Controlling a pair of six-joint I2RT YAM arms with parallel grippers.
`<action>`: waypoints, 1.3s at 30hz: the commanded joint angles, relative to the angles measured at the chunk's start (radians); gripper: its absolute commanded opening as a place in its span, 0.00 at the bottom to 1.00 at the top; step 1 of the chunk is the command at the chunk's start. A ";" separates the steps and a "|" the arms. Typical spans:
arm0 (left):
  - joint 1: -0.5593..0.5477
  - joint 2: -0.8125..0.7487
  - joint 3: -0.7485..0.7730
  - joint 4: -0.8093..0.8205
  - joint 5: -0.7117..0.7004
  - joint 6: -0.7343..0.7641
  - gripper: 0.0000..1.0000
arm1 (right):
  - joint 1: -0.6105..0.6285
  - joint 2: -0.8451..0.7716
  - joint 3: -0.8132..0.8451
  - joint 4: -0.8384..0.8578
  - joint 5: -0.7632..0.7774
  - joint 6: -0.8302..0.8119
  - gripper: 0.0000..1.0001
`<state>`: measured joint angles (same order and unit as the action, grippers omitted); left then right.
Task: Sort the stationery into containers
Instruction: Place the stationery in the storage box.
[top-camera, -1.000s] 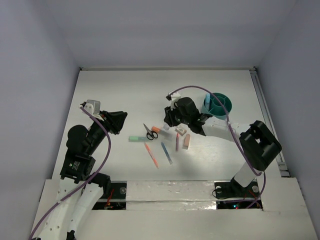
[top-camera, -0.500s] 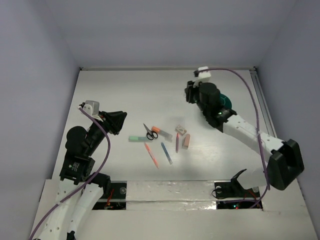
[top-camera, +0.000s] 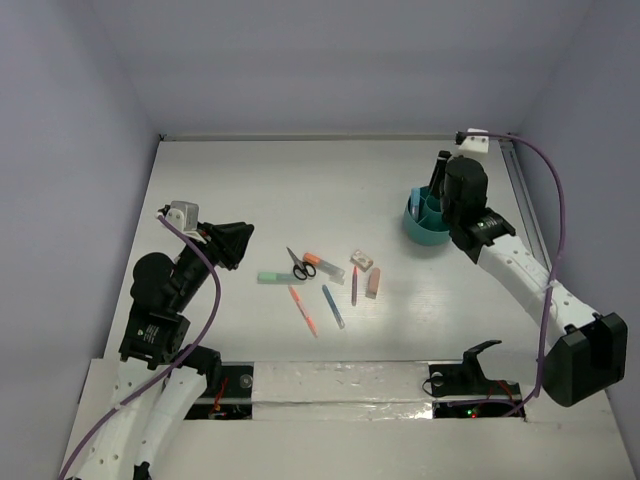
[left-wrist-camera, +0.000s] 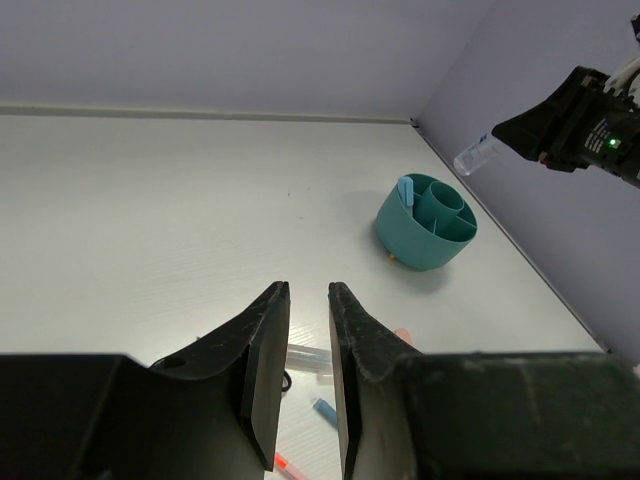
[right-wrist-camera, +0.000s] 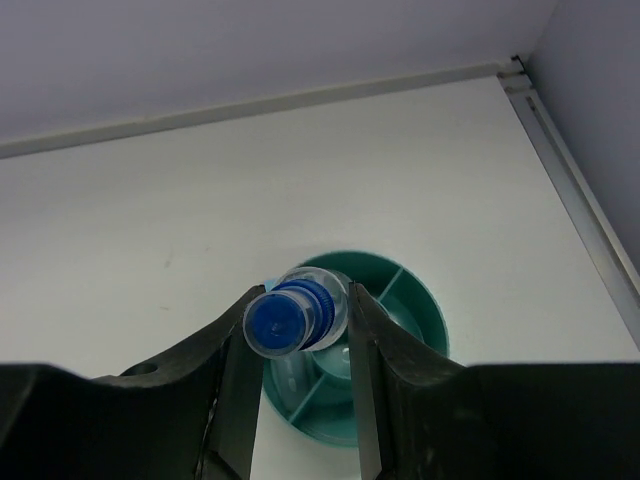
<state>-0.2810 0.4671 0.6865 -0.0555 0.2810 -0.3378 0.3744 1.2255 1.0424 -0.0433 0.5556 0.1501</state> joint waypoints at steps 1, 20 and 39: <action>-0.006 -0.001 -0.005 0.049 0.011 0.005 0.20 | -0.015 -0.006 -0.019 -0.013 0.038 0.026 0.07; -0.006 0.005 -0.005 0.049 0.011 0.006 0.20 | -0.075 0.117 -0.076 0.029 -0.048 0.084 0.08; -0.006 0.008 -0.004 0.049 0.014 0.005 0.22 | -0.086 0.045 -0.045 -0.062 -0.202 0.118 0.72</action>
<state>-0.2810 0.4690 0.6865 -0.0559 0.2810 -0.3378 0.2939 1.3437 0.9489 -0.0998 0.4503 0.2661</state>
